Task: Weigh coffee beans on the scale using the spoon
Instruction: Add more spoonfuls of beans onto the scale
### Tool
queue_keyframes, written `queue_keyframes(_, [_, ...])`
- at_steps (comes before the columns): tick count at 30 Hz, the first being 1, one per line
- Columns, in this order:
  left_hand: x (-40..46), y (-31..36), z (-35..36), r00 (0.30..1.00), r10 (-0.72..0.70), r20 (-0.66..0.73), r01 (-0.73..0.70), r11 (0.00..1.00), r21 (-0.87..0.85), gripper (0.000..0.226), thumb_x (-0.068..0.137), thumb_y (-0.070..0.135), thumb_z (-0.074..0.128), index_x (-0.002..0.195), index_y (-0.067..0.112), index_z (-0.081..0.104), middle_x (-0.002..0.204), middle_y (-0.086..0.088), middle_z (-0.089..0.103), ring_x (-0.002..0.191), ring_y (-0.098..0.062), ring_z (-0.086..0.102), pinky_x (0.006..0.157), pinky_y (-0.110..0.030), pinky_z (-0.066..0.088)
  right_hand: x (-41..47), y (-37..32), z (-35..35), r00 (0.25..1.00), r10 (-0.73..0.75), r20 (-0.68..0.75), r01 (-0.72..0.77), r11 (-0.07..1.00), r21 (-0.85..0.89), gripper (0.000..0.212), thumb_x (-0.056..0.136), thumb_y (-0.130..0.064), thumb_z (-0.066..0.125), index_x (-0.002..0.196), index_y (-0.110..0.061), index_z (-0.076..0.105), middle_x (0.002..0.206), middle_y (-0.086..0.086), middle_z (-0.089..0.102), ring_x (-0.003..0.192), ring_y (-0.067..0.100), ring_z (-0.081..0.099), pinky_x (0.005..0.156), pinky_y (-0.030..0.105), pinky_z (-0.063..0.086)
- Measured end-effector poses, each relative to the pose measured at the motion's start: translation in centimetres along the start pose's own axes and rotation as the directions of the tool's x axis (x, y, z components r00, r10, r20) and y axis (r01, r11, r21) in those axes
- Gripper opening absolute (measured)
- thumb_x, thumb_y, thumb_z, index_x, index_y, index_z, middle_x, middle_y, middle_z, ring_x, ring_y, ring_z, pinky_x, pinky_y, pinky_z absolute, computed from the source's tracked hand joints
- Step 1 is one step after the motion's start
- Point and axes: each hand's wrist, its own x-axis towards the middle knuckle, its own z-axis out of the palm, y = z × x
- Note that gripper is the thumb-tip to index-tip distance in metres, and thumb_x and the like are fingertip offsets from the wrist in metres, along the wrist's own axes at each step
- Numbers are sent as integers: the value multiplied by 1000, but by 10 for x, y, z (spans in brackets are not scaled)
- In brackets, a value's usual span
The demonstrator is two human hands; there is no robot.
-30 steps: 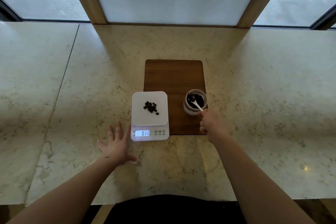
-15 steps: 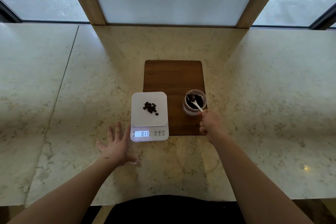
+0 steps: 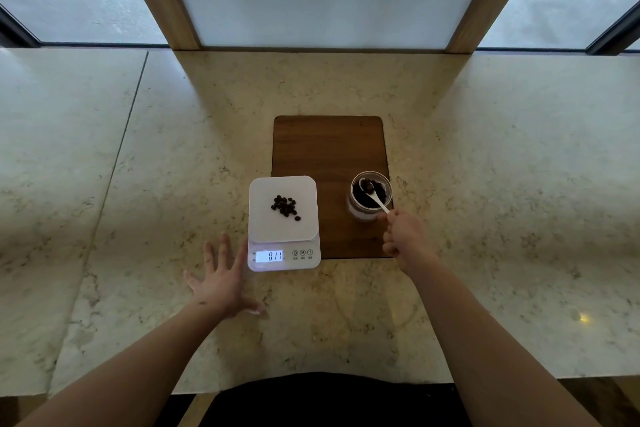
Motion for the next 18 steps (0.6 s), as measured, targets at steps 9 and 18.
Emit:
queue_keyframes(9, [0, 0, -1, 1000, -4, 17, 4, 1000, -6, 159, 47, 82, 79, 137, 49, -48, 149, -2, -55, 134, -37, -53, 109, -85, 1, 0, -1, -2, 999, -25, -23, 25, 1000, 5, 33, 104, -15, 32, 85, -8, 58, 53, -2, 31, 41, 10, 23, 35, 23, 19])
queue_keyframes(18, [-3, 3, -3, 1000, -11, 11, 10, 1000, 18, 159, 50, 79, 81, 140, 47, -46, 150, -2, -54, 136, -37, -50, 110, -83, -2, -5, -3, -2, 999, -33, -11, 33, 999, 8, 31, 105, -16, 32, 89, -8, 58, 46, -6, 32, 40, 10, 23, 33, 24, 20])
